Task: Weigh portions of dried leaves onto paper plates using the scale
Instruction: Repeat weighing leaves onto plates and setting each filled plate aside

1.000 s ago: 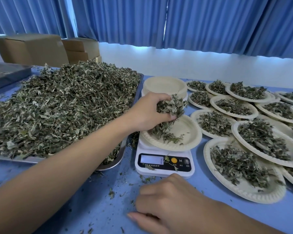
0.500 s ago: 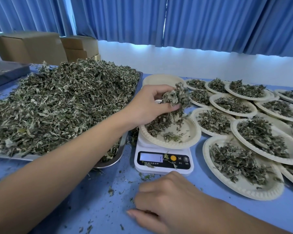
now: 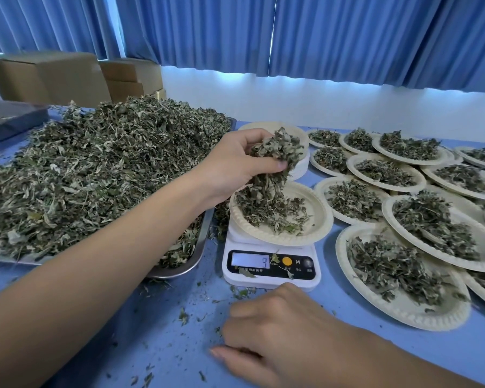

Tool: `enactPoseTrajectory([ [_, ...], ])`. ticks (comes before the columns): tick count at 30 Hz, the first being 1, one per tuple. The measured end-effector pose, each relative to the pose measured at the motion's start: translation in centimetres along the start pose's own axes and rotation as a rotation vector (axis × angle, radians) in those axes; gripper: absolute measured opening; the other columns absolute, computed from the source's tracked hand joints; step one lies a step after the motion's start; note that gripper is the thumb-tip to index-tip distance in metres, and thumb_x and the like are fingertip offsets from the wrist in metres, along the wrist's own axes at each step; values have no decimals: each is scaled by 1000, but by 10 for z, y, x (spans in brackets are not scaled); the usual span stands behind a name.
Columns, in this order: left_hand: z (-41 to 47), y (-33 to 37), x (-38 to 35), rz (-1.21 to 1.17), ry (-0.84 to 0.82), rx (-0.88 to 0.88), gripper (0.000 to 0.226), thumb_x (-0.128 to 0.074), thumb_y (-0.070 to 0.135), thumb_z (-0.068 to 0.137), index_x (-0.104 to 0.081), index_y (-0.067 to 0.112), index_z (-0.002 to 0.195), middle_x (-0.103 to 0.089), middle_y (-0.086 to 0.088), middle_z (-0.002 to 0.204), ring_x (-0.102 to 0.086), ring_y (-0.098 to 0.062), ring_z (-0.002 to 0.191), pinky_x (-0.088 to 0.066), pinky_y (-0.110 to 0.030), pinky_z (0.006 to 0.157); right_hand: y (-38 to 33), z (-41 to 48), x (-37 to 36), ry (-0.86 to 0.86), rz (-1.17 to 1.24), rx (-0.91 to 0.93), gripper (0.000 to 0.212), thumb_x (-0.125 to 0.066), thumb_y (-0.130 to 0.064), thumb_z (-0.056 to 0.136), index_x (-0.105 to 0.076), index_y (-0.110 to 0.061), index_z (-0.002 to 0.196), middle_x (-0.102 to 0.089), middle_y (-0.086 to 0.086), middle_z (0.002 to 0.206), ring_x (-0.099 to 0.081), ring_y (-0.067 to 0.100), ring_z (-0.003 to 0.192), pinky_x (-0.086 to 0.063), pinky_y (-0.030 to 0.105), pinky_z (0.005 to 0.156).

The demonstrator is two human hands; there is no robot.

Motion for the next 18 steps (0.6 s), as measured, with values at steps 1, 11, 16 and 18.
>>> enactPoseTrajectory([
  [1,0,0,0,-31,-13,6,29,-79,-1,80,-72,5,108,-73,-17,113,-68,-35,110,-54,-45,100,0,0,0,0,3,-2,42,-48,-43,107,-36,-28,70,-30,-7,66,-29,17,56,-30,34,51],
  [11,-1,9,2,-146,85,-22,32,-76,0,79,-72,13,108,-77,-1,105,-73,-16,99,-59,-27,81,0,-1,-1,34,-2,7,41,-52,-42,105,-36,-29,70,-29,-8,66,-29,16,55,-28,33,49],
  [16,-1,16,8,-277,177,-5,38,-75,-2,83,-65,16,115,-78,4,100,-74,-12,94,-57,-21,65,0,-1,-1,27,-3,6,41,-51,-42,106,-36,-29,70,-30,-8,66,-29,16,55,-25,32,50],
  [18,-1,15,9,-304,184,2,41,-75,-2,83,-63,23,113,-77,6,97,-74,-11,94,-57,-20,63,0,-1,-1,23,0,4,41,-50,-42,106,-36,-29,70,-30,-8,66,-29,16,55,-24,32,51],
])
Point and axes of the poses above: each hand's wrist, its own z-axis towards the middle knuckle, its own x-axis out of the back of the hand, y = z × x, the point moved 2 cm from there along z, towards the middle knuckle
